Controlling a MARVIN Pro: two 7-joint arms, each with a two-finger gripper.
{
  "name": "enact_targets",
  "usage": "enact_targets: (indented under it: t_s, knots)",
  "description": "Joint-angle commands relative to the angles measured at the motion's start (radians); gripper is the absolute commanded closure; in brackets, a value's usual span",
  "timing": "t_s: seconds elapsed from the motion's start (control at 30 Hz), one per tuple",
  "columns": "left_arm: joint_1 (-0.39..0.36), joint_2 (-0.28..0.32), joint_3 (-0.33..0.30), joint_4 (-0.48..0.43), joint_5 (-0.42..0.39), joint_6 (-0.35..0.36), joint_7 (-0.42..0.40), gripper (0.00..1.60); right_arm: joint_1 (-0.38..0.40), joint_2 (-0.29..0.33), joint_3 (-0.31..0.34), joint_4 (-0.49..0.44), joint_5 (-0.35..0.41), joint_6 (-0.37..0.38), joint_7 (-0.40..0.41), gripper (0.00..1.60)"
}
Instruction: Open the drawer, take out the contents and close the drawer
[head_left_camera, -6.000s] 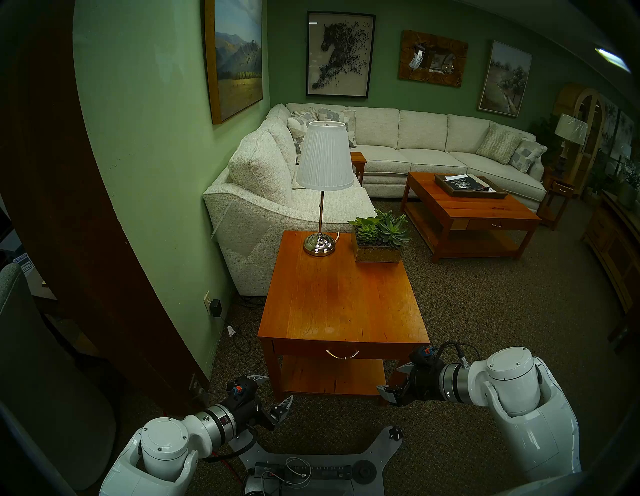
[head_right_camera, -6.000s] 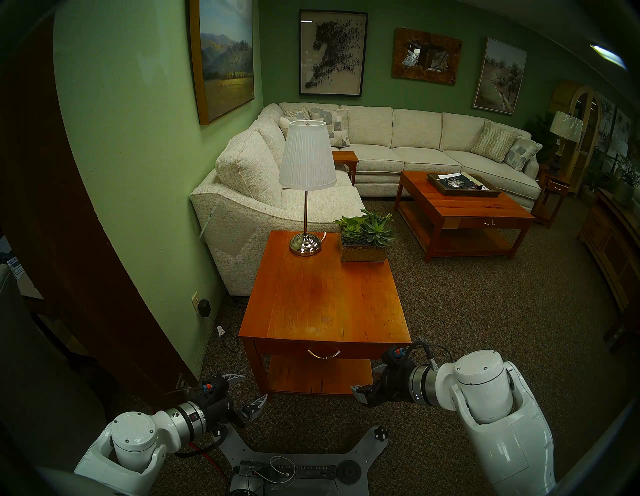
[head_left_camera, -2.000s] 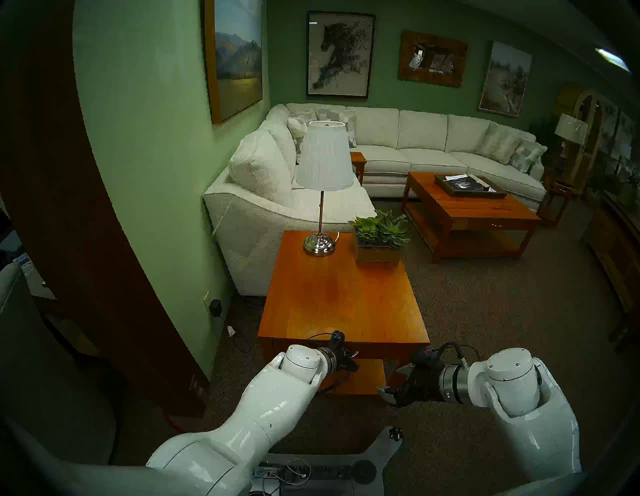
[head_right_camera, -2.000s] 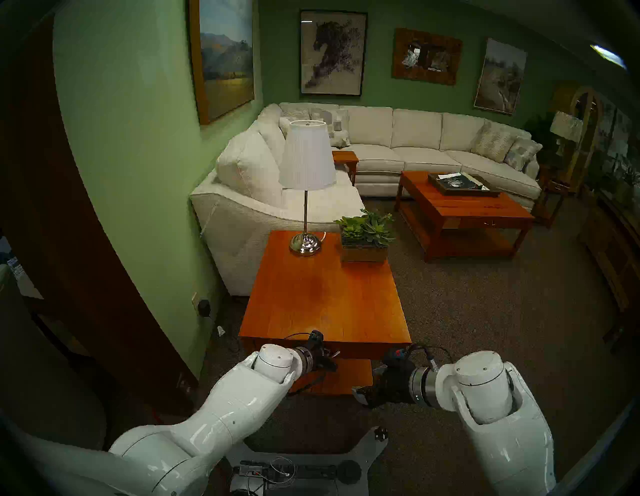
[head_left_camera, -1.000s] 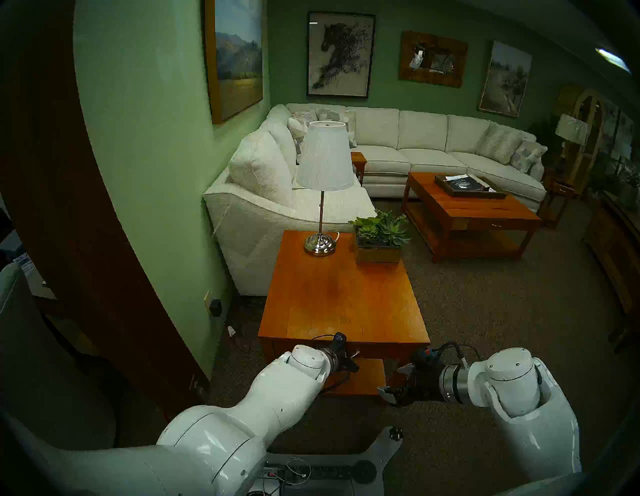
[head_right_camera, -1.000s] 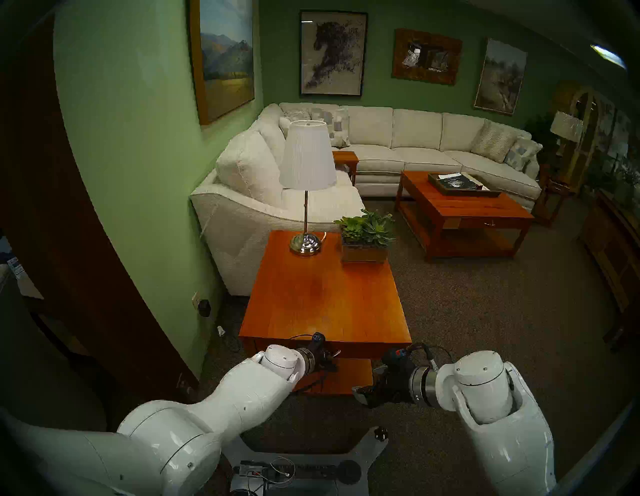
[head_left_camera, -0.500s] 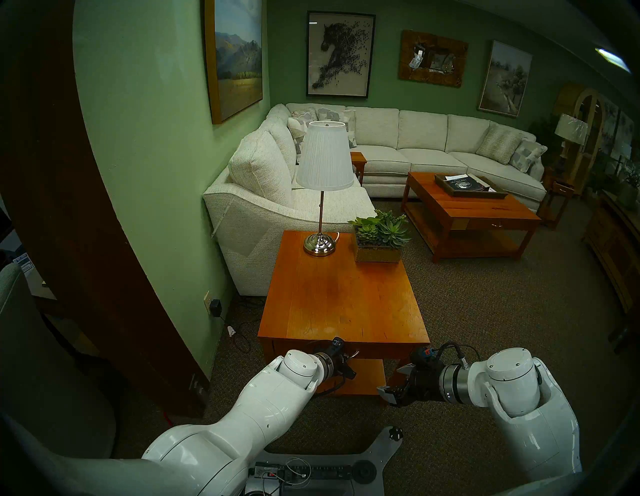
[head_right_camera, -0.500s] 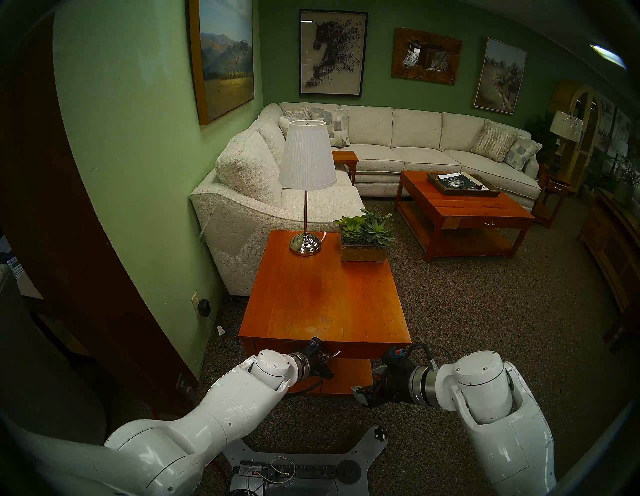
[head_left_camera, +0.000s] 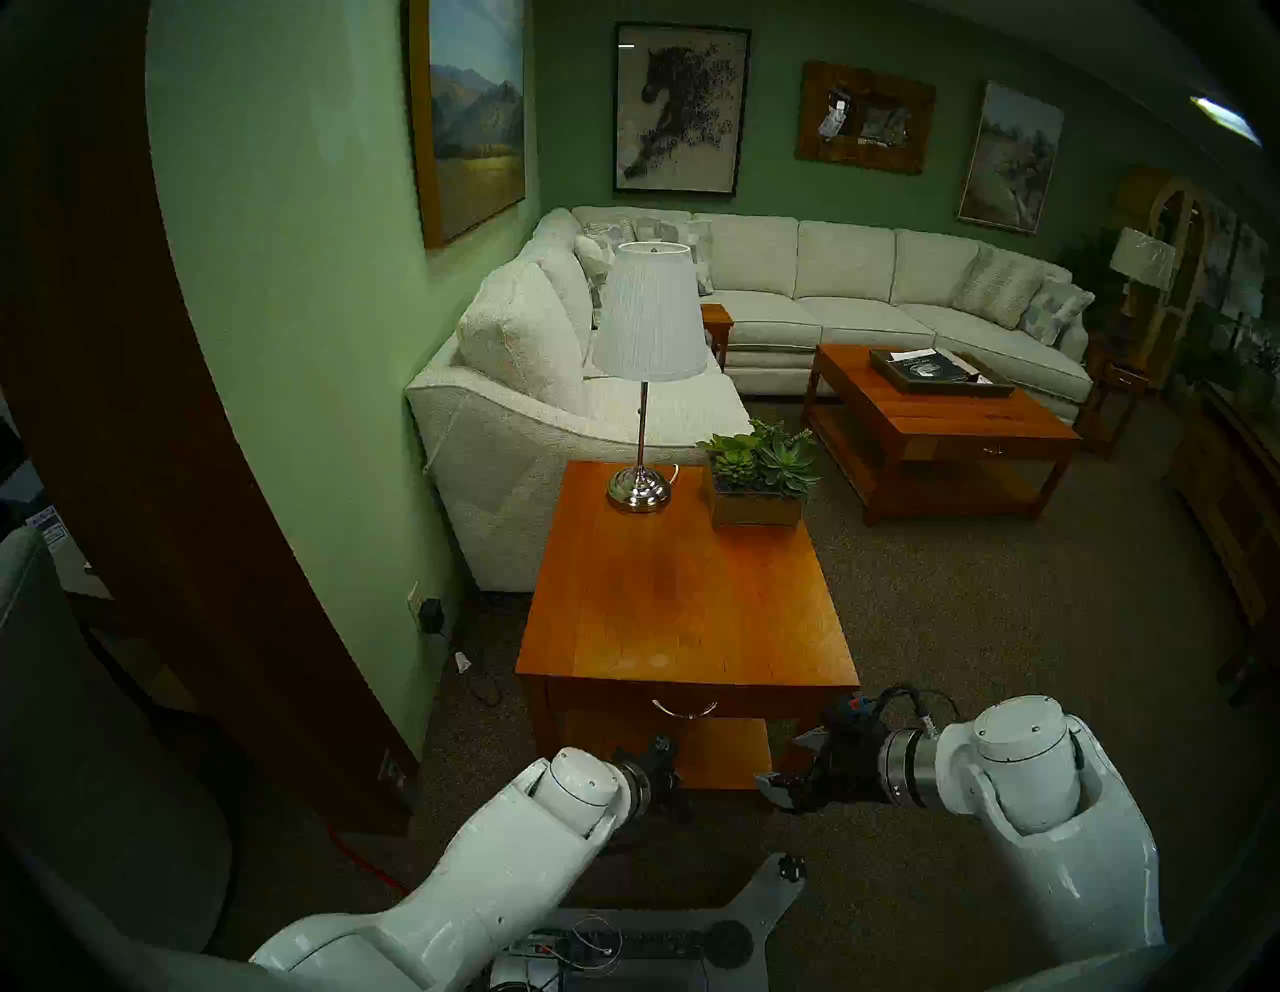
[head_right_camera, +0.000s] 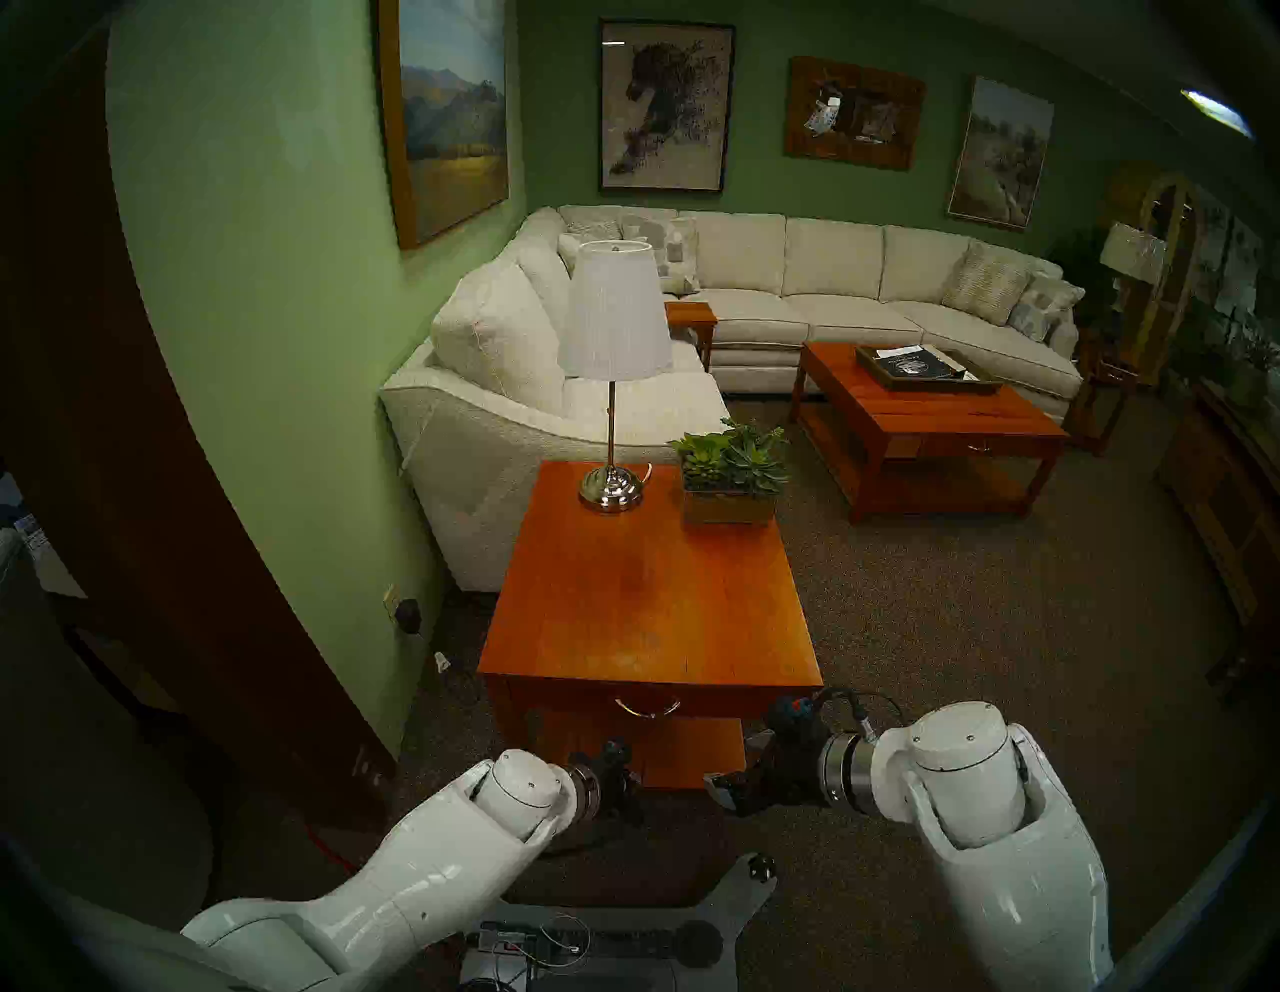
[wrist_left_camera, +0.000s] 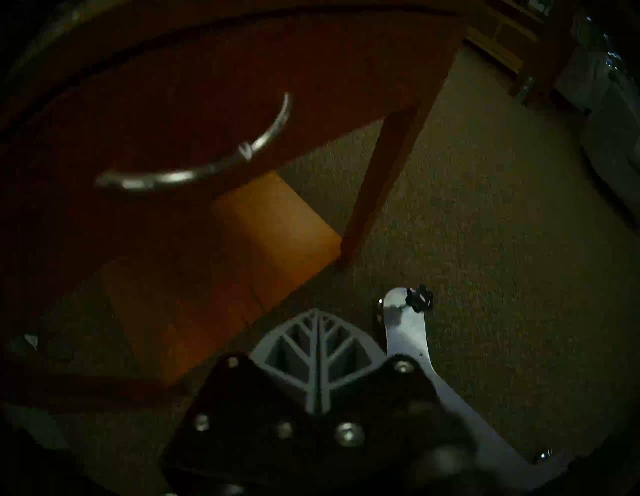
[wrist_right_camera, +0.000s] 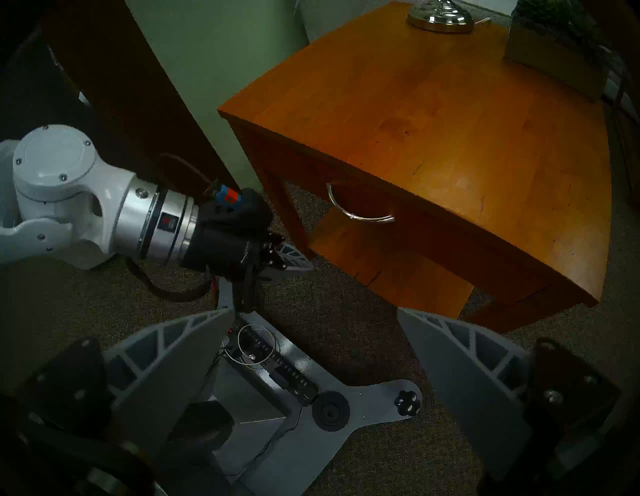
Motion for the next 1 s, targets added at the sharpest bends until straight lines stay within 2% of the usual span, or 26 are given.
enact_targets:
  t_s: [0.0, 0.07, 0.1, 0.4, 0.57, 0.77, 0.97]
  knots:
    - [0.027, 0.012, -0.017, -0.115, -0.024, -0.016, -0.018, 1.60, 0.007, 0.001, 0.001, -0.026, 0.002, -0.001, 0.002, 0.00]
    - [0.029, 0.010, -0.020, -0.130, -0.031, -0.020, -0.026, 1.60, 0.008, 0.001, 0.001, -0.025, 0.002, -0.001, 0.002, 0.00]
    - [0.042, 0.017, -0.025, -0.173, -0.037, -0.015, -0.033, 1.60, 0.008, 0.001, 0.001, -0.025, 0.002, -0.002, 0.002, 0.00]
    - [0.041, 0.020, -0.045, -0.257, -0.050, 0.004, -0.036, 1.60, 0.008, 0.001, 0.000, -0.024, 0.003, -0.002, 0.001, 0.00]
    - [0.053, 0.016, -0.064, -0.325, -0.044, 0.065, 0.006, 1.60, 0.008, 0.002, 0.001, -0.026, 0.003, -0.001, 0.001, 0.00]
    - [0.002, -0.020, -0.064, -0.270, -0.027, 0.088, 0.055, 1.60, 0.007, 0.002, 0.001, -0.026, 0.003, -0.001, 0.000, 0.00]
    - [-0.039, -0.033, -0.047, -0.217, -0.001, 0.063, 0.081, 1.60, 0.007, 0.002, 0.000, -0.026, 0.004, -0.001, 0.000, 0.00]
